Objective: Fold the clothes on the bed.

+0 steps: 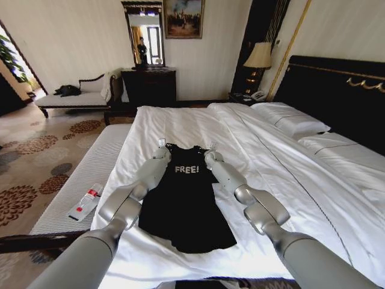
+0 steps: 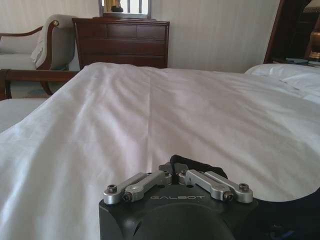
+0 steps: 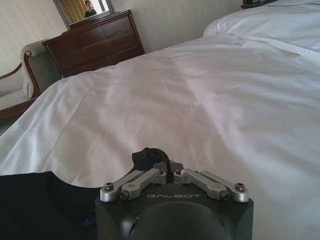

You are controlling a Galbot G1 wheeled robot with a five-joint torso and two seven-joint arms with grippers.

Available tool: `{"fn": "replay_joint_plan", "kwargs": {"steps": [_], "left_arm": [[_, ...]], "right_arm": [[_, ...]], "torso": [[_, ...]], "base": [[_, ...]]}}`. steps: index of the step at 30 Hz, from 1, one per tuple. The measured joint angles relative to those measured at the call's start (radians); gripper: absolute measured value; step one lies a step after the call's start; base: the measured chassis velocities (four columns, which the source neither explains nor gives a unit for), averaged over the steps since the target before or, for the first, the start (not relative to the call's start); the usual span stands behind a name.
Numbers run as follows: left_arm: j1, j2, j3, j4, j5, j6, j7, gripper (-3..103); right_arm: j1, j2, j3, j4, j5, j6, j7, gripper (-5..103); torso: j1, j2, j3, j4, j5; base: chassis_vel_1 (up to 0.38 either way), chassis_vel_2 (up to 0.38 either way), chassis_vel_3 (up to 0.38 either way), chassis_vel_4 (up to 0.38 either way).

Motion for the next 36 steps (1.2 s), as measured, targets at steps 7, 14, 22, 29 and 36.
{"fn": "replay_joint_plan", "kwargs": {"steps": [7, 14, 22, 29, 36], "left_arm": [[0.031, 0.014, 0.000, -0.040, 0.002, 0.010, -0.006, -1], [0.123, 0.078, 0.028, -0.197, -0.028, 0.040, -0.033, 25], [0.140, 0.116, 0.029, -0.267, -0.079, 0.040, -0.046, 52], [0.210, 0.199, 0.012, -0.438, -0.140, 0.050, -0.108, 80], [0.358, 0.369, -0.006, -0.714, -0.262, 0.050, -0.153, 98]], "right_arm": [[-0.023, -0.007, -0.004, 0.018, -0.034, -0.001, -0.001, 1], [-0.083, -0.052, -0.030, 0.107, -0.083, 0.025, 0.020, 26], [-0.091, -0.100, -0.059, 0.199, -0.017, -0.002, 0.074, 53], [-0.148, -0.188, -0.070, 0.397, 0.075, -0.055, 0.182, 80], [-0.318, -0.372, -0.011, 0.647, 0.141, -0.092, 0.242, 99]], "torso": [[0.000, 0.000, 0.000, -0.0003, 0.0001], [0.000, 0.000, 0.000, -0.0001, -0.0003], [0.000, 0.000, 0.000, -0.0002, 0.0000], [0.000, 0.000, 0.000, 0.0000, 0.0000], [0.000, 0.000, 0.000, -0.0005, 0.0002]], "base": [[0.000, 0.000, 0.000, 0.000], [0.000, 0.000, 0.000, 0.000], [0.000, 0.000, 0.000, 0.000], [0.000, 0.000, 0.000, 0.000], [0.000, 0.000, 0.000, 0.000]]}}
